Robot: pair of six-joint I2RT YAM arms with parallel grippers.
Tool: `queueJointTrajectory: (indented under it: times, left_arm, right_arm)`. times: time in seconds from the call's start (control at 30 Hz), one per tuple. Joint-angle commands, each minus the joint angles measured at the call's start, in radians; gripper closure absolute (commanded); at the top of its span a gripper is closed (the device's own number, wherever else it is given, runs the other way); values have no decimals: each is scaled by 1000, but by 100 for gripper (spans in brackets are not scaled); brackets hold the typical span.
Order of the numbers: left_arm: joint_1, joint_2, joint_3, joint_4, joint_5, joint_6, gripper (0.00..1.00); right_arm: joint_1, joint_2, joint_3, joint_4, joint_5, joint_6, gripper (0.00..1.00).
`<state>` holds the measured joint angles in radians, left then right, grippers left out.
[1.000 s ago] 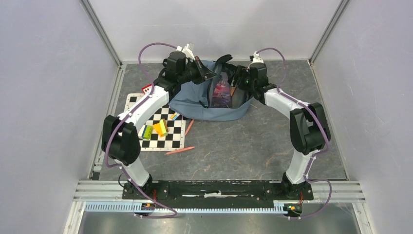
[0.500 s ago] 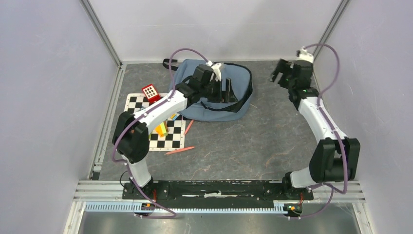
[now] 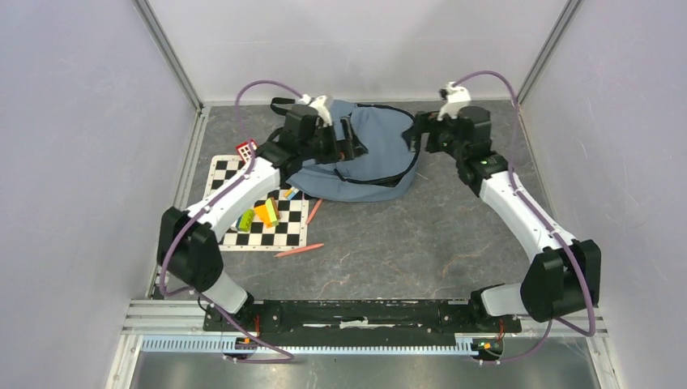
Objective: Pack the student bag
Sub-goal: Zip the student bag at the center of the board.
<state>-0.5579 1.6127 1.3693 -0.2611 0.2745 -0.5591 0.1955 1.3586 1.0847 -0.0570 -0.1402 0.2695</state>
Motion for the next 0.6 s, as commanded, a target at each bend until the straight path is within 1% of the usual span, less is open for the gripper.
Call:
queueJointTrajectory:
  times: [0.0,0.07,0.17,0.27,0.37,0.57]
  left_arm:
    - [93,-95,-104,-52,-145,-166,0]
    - [137,-123,-153,-97,-195,-218,0]
    - [183,-170,-232,-115,-246,-276,0]
    - [231,-176,-290,-110,-233,-333,0]
    - [266,-163,-327,-92,-217,-368,0]
    - [330,-139,-395,-27,-182,-430,0]
  right_arm:
    - [131,47,94,77,-107,-117,7]
    - [201,91,134,60,-95,-142,8]
    - [302,173,203,-6,-73,-179,9]
    - [380,280,310,-107,-48,-216,11]
    - [442,387,427,-230,11,-254,12]
    - [508,571,620,-391,16,-256,18]
